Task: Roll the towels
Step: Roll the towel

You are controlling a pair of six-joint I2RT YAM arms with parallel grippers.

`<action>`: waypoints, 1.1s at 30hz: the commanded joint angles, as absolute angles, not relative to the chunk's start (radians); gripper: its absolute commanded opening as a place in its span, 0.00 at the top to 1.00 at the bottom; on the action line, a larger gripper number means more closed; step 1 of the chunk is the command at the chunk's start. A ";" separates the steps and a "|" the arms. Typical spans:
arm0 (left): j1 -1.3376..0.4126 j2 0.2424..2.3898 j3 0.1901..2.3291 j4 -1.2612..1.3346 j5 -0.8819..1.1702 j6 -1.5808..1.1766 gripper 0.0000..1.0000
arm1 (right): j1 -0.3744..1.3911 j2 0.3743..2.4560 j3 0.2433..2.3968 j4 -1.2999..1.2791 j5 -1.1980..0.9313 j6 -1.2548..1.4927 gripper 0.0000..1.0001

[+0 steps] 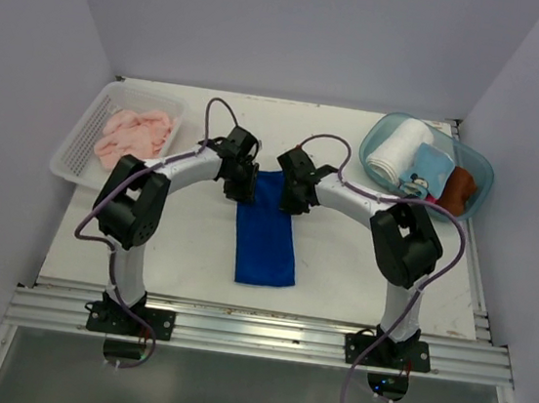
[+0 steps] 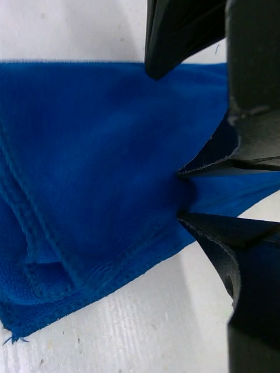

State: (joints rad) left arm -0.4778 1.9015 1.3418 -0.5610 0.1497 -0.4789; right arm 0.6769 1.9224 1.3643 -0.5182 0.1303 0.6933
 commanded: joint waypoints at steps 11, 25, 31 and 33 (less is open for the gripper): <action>-0.431 2.118 1.525 -0.606 0.126 -0.410 0.68 | 0.607 2.006 1.422 -0.546 0.098 0.752 0.95; -0.445 1.617 1.268 -0.654 0.176 -0.452 0.59 | 0.681 1.514 1.096 -0.540 0.133 0.706 0.70; -0.509 1.398 0.957 -0.582 0.267 -0.541 0.59 | 0.941 1.371 0.941 -0.513 0.144 0.805 0.64; -0.547 1.349 0.887 -0.551 0.335 -0.566 0.64 | 0.977 1.367 0.920 -0.486 0.132 0.830 0.85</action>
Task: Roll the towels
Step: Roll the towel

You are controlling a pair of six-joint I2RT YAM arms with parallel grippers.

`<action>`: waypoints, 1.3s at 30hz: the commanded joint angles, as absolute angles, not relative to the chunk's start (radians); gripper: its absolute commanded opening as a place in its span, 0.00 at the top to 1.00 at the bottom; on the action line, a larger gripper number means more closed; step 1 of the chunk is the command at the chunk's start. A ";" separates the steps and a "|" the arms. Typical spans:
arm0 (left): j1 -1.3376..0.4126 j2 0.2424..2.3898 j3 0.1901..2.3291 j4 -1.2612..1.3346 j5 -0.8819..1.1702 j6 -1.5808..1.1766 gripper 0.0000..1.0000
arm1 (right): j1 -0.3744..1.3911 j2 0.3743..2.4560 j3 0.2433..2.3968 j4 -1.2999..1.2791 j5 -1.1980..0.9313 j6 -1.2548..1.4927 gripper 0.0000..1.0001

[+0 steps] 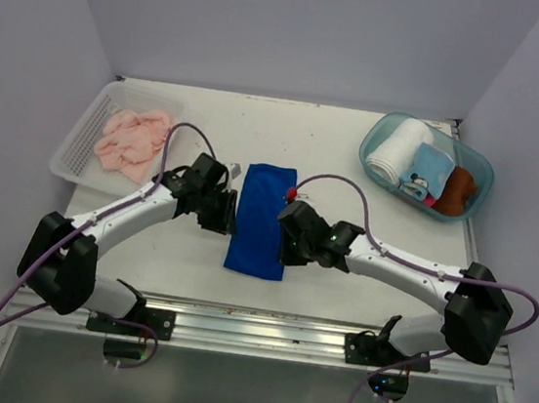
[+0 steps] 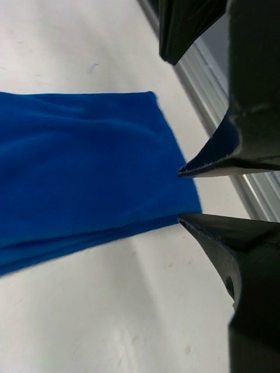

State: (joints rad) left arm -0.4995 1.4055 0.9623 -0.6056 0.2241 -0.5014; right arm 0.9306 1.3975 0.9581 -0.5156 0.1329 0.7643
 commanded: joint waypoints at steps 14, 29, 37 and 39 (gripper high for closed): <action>-0.598 1.394 0.586 -0.325 0.305 -0.621 0.72 | 1.014 1.641 0.876 -0.416 0.160 0.842 1.00; -0.598 1.284 0.672 -0.505 0.213 -0.620 0.68 | 1.014 1.416 0.821 -0.465 0.184 0.884 0.78; -0.600 1.272 0.620 -0.472 0.216 -0.641 0.51 | 1.048 1.422 0.788 -0.403 0.144 0.870 0.57; -0.598 1.276 0.618 -0.465 0.204 -0.635 0.50 | 1.052 1.428 0.792 -0.393 0.143 0.867 0.55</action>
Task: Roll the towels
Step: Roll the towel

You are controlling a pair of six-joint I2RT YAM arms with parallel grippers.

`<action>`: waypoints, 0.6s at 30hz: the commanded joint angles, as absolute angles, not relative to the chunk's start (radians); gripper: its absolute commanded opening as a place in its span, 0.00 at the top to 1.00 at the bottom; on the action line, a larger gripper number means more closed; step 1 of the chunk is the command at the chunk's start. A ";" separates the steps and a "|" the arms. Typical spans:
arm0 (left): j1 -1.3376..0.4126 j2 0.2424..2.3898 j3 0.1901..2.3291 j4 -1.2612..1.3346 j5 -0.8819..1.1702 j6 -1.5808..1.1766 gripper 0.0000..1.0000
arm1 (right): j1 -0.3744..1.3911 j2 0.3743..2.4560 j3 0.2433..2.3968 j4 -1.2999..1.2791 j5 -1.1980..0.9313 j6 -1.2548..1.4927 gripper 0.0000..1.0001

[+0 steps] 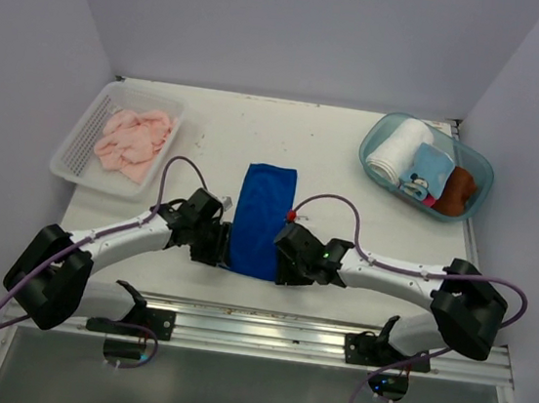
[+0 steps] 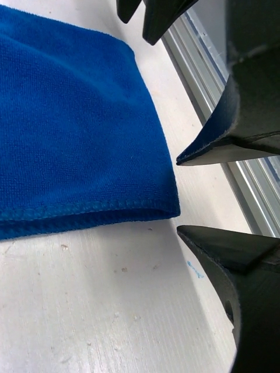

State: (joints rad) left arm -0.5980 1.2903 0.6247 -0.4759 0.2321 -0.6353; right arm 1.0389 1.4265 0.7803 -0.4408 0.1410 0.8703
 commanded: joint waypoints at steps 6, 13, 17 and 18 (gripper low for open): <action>-0.598 1.310 0.611 -0.453 0.187 -0.629 0.51 | 1.066 1.482 0.818 -0.374 0.144 0.859 0.55; -0.598 1.328 0.582 -0.416 0.205 -0.621 0.51 | 1.077 1.531 0.837 -0.365 0.155 0.859 0.59; -0.600 1.336 0.555 -0.368 0.239 -0.634 0.56 | 1.085 1.549 0.847 -0.359 0.161 0.861 0.60; -0.600 1.339 0.554 -0.362 0.241 -0.635 0.58 | 1.086 1.554 0.847 -0.357 0.167 0.862 0.60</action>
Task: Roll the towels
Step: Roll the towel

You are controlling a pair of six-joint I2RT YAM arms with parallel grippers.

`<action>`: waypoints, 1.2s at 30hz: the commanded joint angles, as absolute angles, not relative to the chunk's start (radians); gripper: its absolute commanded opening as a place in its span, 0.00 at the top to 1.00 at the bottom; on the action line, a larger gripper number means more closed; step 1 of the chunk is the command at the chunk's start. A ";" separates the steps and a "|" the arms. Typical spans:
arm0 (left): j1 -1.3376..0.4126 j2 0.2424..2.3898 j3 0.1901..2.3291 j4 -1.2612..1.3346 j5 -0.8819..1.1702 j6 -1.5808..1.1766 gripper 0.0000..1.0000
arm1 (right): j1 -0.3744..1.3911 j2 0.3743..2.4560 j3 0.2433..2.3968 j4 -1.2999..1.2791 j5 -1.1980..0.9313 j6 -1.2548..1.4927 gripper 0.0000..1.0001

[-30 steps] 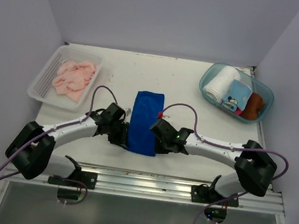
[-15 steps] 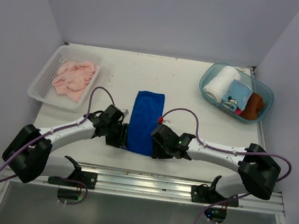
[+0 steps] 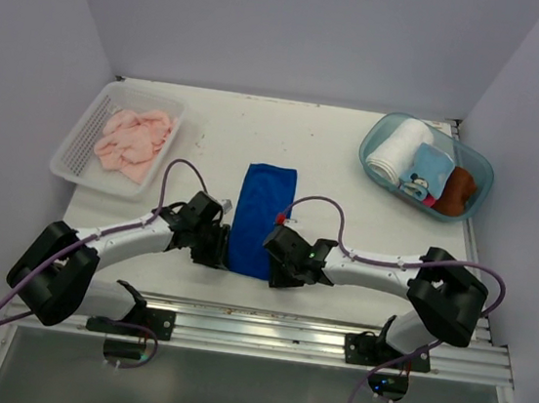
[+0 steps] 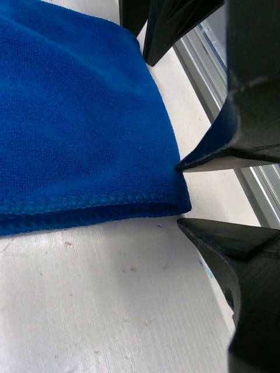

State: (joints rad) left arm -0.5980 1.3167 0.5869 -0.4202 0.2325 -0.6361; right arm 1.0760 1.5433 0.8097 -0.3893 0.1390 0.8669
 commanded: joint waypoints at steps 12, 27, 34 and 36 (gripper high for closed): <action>-0.598 1.333 0.586 -0.399 0.238 -0.626 0.95 | 1.086 1.554 0.857 -0.368 0.225 0.873 1.00; -0.591 1.324 0.822 -0.590 0.206 -0.640 1.00 | 1.068 1.477 0.959 -0.494 0.336 0.810 1.00; -0.503 1.391 0.910 -0.578 0.232 -0.647 1.00 | 0.960 1.519 1.032 -0.457 0.315 0.758 1.00; -0.486 1.428 0.929 -0.568 0.241 -0.641 1.00 | 0.943 1.543 1.054 -0.454 0.319 0.736 1.00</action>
